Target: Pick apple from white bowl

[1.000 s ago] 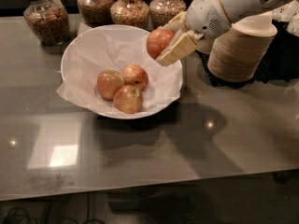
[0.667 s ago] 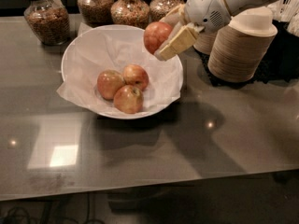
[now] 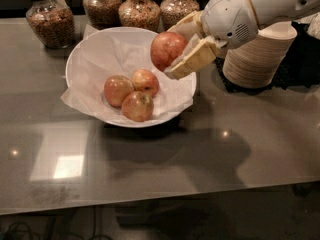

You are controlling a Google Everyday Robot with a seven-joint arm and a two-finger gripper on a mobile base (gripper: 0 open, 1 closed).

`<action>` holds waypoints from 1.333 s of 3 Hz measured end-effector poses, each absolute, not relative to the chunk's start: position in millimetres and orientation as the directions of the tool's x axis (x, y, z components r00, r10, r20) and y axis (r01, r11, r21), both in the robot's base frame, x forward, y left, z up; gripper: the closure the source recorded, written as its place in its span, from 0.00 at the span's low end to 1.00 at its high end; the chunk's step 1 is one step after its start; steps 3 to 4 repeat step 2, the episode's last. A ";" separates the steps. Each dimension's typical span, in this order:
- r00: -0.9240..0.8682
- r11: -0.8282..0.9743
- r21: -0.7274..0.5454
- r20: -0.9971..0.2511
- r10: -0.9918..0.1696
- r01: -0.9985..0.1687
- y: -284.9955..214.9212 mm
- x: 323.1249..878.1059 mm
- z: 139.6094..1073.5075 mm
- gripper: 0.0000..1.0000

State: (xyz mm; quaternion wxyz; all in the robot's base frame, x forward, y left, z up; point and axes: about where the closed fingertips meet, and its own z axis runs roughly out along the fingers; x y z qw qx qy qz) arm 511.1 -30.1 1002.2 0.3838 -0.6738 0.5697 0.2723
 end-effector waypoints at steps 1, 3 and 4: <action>0.201 -0.063 -0.201 -0.797 -0.570 -0.978 -31.4 453.7 985.9 1.00; 0.195 -0.062 -0.195 -0.796 -0.573 -0.979 -32.6 451.5 983.0 1.00; 0.195 -0.062 -0.195 -0.796 -0.573 -0.979 -32.6 451.5 983.0 1.00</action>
Offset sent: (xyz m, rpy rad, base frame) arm -0.0842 -0.0098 -0.0301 -0.0212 0.0204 -0.0152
